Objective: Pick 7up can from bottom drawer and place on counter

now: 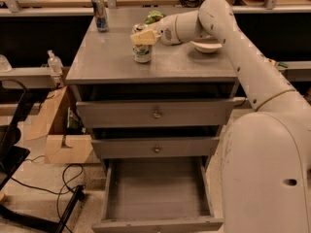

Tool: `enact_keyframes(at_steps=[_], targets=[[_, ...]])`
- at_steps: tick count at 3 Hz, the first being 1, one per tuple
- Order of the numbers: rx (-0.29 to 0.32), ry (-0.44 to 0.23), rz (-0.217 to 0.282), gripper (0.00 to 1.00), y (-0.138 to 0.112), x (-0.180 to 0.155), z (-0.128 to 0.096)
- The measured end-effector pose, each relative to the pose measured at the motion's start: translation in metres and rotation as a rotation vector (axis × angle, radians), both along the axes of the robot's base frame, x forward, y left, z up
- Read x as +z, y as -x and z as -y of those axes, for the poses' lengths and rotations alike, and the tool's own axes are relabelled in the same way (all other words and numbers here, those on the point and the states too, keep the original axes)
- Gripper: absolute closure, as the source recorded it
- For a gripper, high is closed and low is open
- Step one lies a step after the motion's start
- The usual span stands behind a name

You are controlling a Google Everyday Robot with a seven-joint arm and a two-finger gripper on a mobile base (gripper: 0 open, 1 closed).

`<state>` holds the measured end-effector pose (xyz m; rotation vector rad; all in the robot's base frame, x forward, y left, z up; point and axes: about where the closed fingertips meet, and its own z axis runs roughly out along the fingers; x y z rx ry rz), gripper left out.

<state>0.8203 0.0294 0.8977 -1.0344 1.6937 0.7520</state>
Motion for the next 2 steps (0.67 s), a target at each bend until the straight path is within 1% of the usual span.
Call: enact_keyframes(at_steps=[1, 2], targets=[[0.005, 0.000, -0.003, 0.18, 0.0001, -0.0019, -0.0036], [0.010, 0.000, -0.006, 0.00, 0.0003, -0.0038, -0.0072]])
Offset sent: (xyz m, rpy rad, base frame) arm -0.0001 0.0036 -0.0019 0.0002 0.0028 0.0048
